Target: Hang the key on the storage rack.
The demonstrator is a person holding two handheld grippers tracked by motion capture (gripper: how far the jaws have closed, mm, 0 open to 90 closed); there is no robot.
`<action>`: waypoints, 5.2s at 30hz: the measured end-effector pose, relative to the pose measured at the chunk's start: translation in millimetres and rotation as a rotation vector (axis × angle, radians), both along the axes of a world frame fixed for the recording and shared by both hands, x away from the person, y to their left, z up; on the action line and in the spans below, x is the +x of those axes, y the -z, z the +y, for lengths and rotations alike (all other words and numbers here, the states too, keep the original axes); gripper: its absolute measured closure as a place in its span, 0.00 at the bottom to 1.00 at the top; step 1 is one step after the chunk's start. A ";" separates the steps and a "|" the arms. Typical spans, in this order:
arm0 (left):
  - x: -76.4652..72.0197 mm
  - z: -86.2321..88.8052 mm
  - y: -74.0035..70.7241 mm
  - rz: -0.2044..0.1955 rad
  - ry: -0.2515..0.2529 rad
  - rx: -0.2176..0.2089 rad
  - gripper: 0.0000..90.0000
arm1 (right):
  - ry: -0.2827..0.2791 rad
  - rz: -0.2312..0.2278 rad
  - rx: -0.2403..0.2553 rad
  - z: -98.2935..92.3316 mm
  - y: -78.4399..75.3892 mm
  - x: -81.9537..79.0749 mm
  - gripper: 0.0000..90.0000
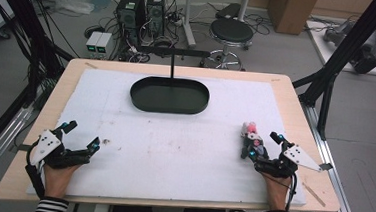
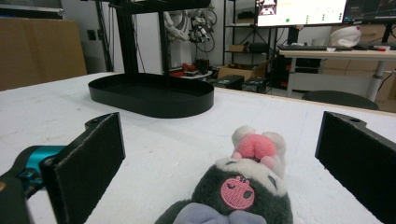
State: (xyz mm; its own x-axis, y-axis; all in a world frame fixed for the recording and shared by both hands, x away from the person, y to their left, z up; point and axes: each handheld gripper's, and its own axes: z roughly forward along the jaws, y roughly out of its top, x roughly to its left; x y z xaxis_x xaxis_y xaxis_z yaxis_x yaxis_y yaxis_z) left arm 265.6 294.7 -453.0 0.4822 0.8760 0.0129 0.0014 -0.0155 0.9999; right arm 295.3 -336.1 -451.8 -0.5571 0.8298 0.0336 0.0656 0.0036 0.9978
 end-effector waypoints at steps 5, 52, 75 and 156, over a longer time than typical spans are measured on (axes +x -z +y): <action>-0.2 0.6 0.0 0.000 -0.004 -0.001 0.02 | 0.002 0.002 0.008 -0.7 -0.1 0.8 0.00; 2.3 2.7 -0.4 0.028 -0.017 -0.026 0.02 | 0.043 0.432 -0.328 16.8 -73.7 49.7 0.01; 2.6 2.6 -0.5 0.032 -0.016 -0.027 0.02 | 0.086 0.701 -0.472 31.2 -60.3 73.2 0.01; 31.1 1.4 -32.2 0.149 0.084 0.026 0.02 | -0.285 0.600 -0.371 55.9 -78.7 81.5 0.49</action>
